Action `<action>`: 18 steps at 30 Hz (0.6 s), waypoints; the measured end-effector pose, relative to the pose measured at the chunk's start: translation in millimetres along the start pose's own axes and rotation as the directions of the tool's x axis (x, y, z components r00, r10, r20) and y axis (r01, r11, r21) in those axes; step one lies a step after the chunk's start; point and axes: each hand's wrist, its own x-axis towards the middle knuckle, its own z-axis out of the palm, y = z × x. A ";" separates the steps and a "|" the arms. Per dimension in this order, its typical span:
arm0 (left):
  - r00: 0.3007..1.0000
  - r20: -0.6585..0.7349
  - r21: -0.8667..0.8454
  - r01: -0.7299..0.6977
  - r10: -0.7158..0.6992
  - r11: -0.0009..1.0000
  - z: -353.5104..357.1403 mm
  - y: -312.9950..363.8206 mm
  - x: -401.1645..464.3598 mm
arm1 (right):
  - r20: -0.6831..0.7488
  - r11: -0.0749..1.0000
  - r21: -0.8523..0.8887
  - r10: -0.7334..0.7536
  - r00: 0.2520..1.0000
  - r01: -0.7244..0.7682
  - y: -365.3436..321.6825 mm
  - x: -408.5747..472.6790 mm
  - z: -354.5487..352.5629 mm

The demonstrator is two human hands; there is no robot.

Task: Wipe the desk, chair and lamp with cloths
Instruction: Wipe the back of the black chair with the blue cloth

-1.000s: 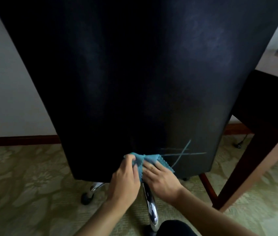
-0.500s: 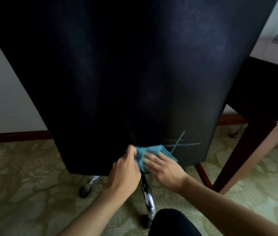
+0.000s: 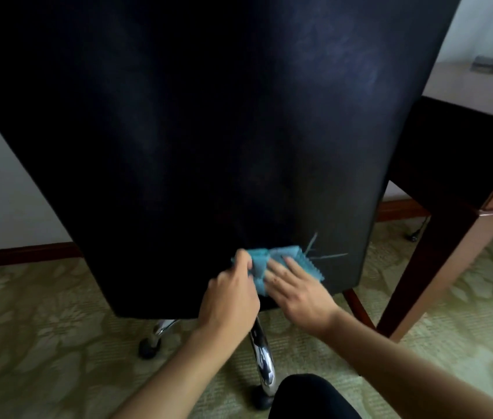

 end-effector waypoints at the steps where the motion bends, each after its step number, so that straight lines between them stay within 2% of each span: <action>1: 0.993 0.100 0.017 0.056 -0.057 0.998 11.5 -6.2 -10.4 | 0.066 1.000 -0.007 -0.020 0.998 0.021 -10.5 -13.6 7.5; 2: 0.983 0.165 0.020 0.079 -0.081 0.997 19.2 -10.2 -17.9 | 0.113 0.999 -0.014 -0.035 0.993 0.037 -15.5 -24.1 12.7; 4: 0.981 0.190 -0.012 0.049 -0.046 0.999 20.2 -9.4 -19.0 | 0.084 0.999 -0.003 -0.043 0.996 0.044 -7.9 -29.7 13.0; 7: 0.996 -0.002 -0.102 -0.087 0.088 0.991 -3.4 16.3 13.6 | -0.171 0.999 0.027 0.036 0.985 -0.031 35.1 -5.5 -9.7; 9: 0.976 -0.126 -0.114 -0.189 0.175 0.975 -25.7 43.3 41.4 | -0.289 0.995 0.024 0.103 0.952 -0.100 65.5 6.4 -26.7; 13: 0.940 -0.177 -0.063 -0.305 0.290 0.950 -29.8 69.6 54.9 | -0.359 0.967 0.066 0.253 0.898 -0.246 71.2 0.8 -17.9; 15: 0.960 -0.062 0.033 -0.271 0.272 0.962 -4.1 61.7 39.0 | -0.295 0.955 0.093 0.298 0.908 -0.283 44.8 -16.7 3.0; 16: 0.964 0.055 0.111 -0.264 0.259 0.958 11.9 55.1 29.5 | -0.228 0.957 0.091 0.288 0.930 -0.274 30.5 -29.3 14.6; 18: 0.926 0.305 0.248 -0.304 0.223 0.920 37.2 41.6 12.1 | -0.058 0.972 0.050 0.234 0.971 -0.231 7.0 -55.6 30.0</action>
